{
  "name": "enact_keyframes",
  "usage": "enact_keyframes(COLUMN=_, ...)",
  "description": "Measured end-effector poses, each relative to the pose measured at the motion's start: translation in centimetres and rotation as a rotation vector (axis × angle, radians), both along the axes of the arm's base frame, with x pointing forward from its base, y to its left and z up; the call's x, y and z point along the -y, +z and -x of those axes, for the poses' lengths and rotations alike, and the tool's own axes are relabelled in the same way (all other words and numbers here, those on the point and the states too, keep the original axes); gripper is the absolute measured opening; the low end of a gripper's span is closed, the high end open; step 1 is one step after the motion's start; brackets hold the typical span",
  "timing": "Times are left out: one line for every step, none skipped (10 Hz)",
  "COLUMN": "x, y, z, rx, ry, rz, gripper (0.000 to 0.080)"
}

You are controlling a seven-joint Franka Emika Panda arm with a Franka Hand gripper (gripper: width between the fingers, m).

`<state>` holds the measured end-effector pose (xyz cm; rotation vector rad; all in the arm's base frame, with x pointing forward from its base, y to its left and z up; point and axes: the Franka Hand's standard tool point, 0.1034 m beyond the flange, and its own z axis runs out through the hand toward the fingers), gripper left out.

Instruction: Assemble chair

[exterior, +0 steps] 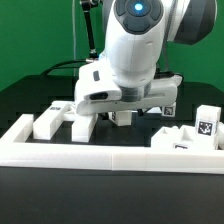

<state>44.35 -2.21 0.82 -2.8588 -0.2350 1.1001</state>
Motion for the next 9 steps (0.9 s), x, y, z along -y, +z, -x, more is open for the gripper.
enact_keyframes(x=0.0, y=0.0, z=0.0, rx=0.001, ry=-0.001, rz=0.001, gripper=0.0622)
enact_keyframes(x=0.0, y=0.0, z=0.0, rx=0.001, ry=-0.001, rz=0.001, gripper=0.0432)
enact_keyframes(x=0.1, y=0.0, z=0.0, rx=0.001, ry=-0.002, rz=0.001, gripper=0.0432)
enact_keyframes(x=0.1, y=0.0, z=0.0, rx=0.001, ry=-0.002, rz=0.001, gripper=0.0287)
enact_keyframes(x=0.1, y=0.0, z=0.0, rx=0.001, ry=-0.002, rz=0.001, gripper=0.0289)
enact_keyframes(x=0.1, y=0.0, z=0.0, rx=0.001, ry=-0.003, rz=0.001, gripper=0.0289)
enact_keyframes(x=0.1, y=0.1, z=-0.1, rx=0.002, ry=-0.005, rz=0.002, gripper=0.0289)
enact_keyframes(x=0.0, y=0.5, z=-0.5, rx=-0.001, ry=-0.015, rz=0.008, gripper=0.0289)
enact_keyframes(x=-0.3, y=1.2, z=-1.1, rx=-0.005, ry=-0.034, rz=0.021, gripper=0.0289)
